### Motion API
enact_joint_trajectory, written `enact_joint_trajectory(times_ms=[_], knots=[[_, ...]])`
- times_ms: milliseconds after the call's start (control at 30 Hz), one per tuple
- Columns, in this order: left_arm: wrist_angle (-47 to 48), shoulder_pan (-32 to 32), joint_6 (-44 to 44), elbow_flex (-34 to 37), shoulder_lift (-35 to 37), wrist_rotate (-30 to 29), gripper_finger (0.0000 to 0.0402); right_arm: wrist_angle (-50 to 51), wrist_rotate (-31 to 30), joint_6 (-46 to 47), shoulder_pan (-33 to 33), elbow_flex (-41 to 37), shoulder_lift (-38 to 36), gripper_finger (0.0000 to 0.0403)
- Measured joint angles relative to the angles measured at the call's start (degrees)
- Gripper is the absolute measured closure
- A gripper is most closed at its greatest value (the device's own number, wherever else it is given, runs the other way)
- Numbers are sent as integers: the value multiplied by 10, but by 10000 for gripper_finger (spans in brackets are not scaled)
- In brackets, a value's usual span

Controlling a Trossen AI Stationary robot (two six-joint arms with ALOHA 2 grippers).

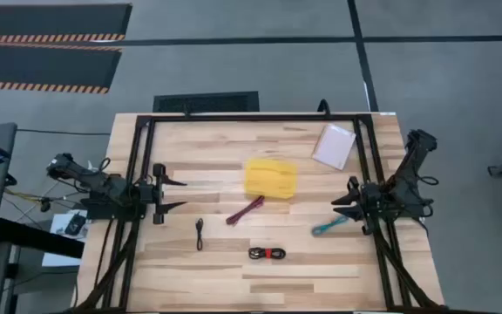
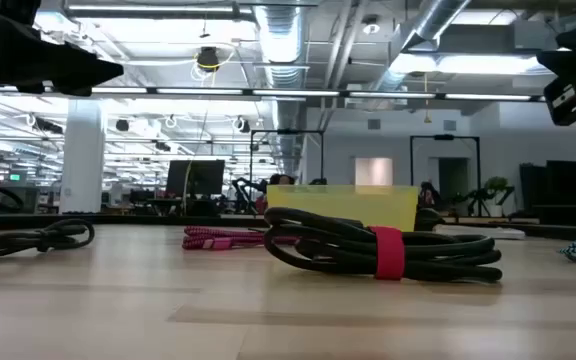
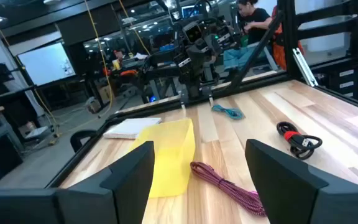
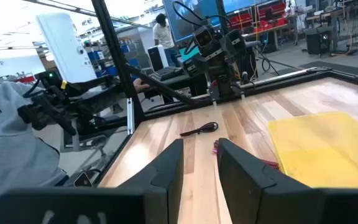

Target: Pick and place USB-C Cables

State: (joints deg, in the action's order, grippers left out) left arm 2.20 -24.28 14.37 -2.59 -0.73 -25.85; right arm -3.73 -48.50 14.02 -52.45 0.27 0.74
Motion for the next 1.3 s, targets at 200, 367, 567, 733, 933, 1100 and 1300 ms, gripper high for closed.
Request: enact_joint_trajectory(times_ms=[200,367,567,733,933,1100,1300], knots=[[0,0,0,0,0,0,159,0,0,0,0,0,0,280],[0,0,0,0,0,0,159,0,0,0,0,0,0,280],[0,0,-27,0,0,0,159,0,0,0,0,0,0,280],[0,0,-56,0,0,0,159,0,0,0,0,0,0,280],[0,0,-58,0,0,0,159,0,0,0,0,0,0,280],[0,0,-58,0,0,0,159,0,0,0,0,0,0,280],[0,0,-58,0,0,0,159,-15,-16,-63,3,0,0,280]])
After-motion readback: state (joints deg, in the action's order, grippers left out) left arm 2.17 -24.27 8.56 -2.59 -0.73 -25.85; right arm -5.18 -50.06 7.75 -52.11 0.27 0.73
